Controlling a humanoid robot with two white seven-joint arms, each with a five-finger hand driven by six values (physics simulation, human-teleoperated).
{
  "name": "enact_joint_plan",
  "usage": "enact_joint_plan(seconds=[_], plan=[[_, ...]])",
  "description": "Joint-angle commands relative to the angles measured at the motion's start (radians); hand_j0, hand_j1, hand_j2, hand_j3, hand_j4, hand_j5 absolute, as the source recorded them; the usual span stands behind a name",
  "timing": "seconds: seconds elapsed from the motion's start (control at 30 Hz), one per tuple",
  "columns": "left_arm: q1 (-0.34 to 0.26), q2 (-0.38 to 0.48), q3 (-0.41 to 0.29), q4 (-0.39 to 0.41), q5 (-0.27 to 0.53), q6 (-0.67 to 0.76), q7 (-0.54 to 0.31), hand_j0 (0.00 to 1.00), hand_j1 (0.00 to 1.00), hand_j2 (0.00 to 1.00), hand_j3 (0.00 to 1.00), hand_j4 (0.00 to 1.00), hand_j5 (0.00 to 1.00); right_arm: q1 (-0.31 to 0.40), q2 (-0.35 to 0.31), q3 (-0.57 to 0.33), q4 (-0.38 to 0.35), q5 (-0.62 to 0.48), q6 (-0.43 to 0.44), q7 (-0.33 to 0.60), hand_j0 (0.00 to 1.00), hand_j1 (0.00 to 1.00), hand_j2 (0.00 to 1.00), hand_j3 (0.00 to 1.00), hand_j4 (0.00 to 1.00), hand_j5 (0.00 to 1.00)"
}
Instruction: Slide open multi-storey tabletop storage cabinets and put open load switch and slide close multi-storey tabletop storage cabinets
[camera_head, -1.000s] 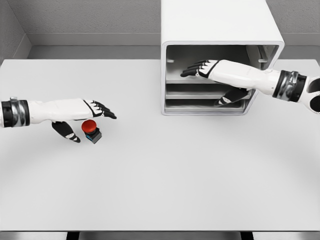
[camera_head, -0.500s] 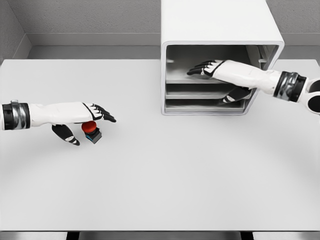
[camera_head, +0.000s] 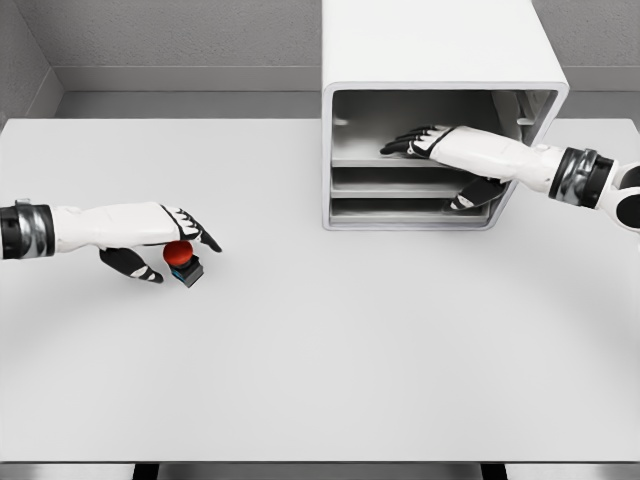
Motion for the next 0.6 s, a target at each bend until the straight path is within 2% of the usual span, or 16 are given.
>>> enact_joint_plan(seconds=[0.0,0.17,0.27,0.33,0.57], plan=[[0.0,0.001,0.002,-0.001,0.007,0.001,0.001,0.84,0.84,0.84,0.84,0.84,0.84,0.001,0.001,-0.003,0.007,0.012,0.002,0.0,1.0,1.0,1.0,1.0,1.0,1.0],[-0.002,-0.002,0.002,-0.001,0.007,0.001,0.001,0.83,0.83,0.83,0.83,0.83,0.83,0.008,0.015,-0.001,0.04,0.013,0.002,0.0,1.0,1.0,1.0,1.0,1.0,1.0],[-0.003,0.0,0.002,-0.001,0.007,0.001,0.001,0.76,0.76,0.76,0.76,0.76,0.76,0.008,0.018,-0.001,0.049,0.013,0.002,0.0,1.0,1.0,1.0,1.0,1.0,1.0],[-0.003,0.001,0.002,-0.001,0.005,0.001,0.001,0.73,0.73,0.73,0.73,0.73,0.73,0.014,0.016,-0.001,0.048,0.016,0.002,0.0,1.0,1.0,1.0,1.0,1.0,1.0],[-0.005,-0.007,0.002,-0.001,0.005,0.001,0.001,0.73,0.73,0.73,0.73,0.73,0.73,0.014,-0.001,-0.001,0.019,0.033,0.002,0.001,1.0,1.0,1.0,1.0,1.0,1.0]])
